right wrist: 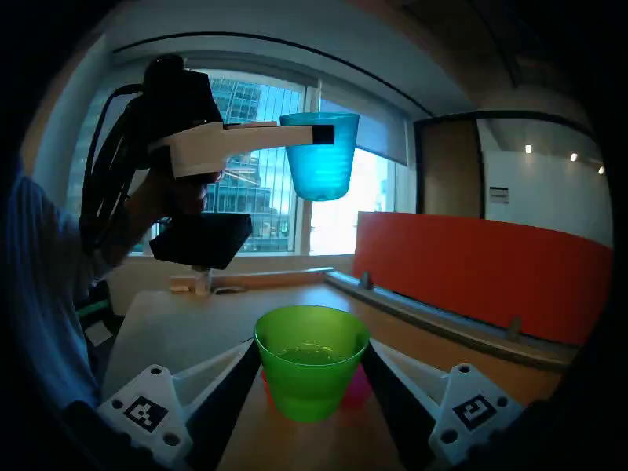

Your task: Pour water

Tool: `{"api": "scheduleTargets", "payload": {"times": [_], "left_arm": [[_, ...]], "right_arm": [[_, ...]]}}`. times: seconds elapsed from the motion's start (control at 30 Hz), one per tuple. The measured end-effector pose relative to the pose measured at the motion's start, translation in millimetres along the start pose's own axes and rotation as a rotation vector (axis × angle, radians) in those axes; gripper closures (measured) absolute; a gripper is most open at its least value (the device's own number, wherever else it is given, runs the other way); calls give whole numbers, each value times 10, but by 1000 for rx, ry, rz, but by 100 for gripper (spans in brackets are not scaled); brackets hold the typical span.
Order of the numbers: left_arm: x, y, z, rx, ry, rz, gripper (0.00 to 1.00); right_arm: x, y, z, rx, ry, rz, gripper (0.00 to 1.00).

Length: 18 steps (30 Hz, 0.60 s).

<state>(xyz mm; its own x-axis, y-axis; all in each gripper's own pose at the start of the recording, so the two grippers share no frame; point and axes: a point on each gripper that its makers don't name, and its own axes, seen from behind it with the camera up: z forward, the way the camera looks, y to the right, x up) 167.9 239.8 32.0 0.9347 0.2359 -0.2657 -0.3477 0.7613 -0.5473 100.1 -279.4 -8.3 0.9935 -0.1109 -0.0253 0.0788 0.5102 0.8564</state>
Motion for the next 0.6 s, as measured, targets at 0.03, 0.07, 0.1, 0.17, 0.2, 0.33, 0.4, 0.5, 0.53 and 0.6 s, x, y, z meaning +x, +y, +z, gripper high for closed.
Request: {"api": "scheduleTargets", "payload": {"times": [0.03,0.07,0.1,0.17,0.2,0.33,0.4,0.5,0.53,0.6], "left_arm": [[0,-11,4,-2,1,-31,14],[1,-21,7,-4,2,-61,14],[1,-33,12,-6,3,-96,14],[12,-43,24,-14,6,-157,14],[17,-48,31,-18,7,-191,14],[7,-46,37,-38,6,-293,13],[-4,-37,33,-50,4,-330,13],[-18,-28,27,-59,3,-343,13],[-25,-26,24,-60,1,-341,13],[-40,-22,19,-61,-3,-337,13]], "right_arm": [[2,-1,-3,0,0,0,10],[5,-2,-6,0,0,-1,10],[8,-3,-10,0,0,-1,10],[11,-2,-12,-1,1,-2,10],[13,-1,-13,-1,1,-2,10],[18,-3,-19,-1,1,-1,10],[20,-5,-20,0,2,-1,10],[22,-13,-19,3,2,-2,10],[25,-17,-20,4,2,-2,10],[30,-25,-21,6,2,-1,10]]}}
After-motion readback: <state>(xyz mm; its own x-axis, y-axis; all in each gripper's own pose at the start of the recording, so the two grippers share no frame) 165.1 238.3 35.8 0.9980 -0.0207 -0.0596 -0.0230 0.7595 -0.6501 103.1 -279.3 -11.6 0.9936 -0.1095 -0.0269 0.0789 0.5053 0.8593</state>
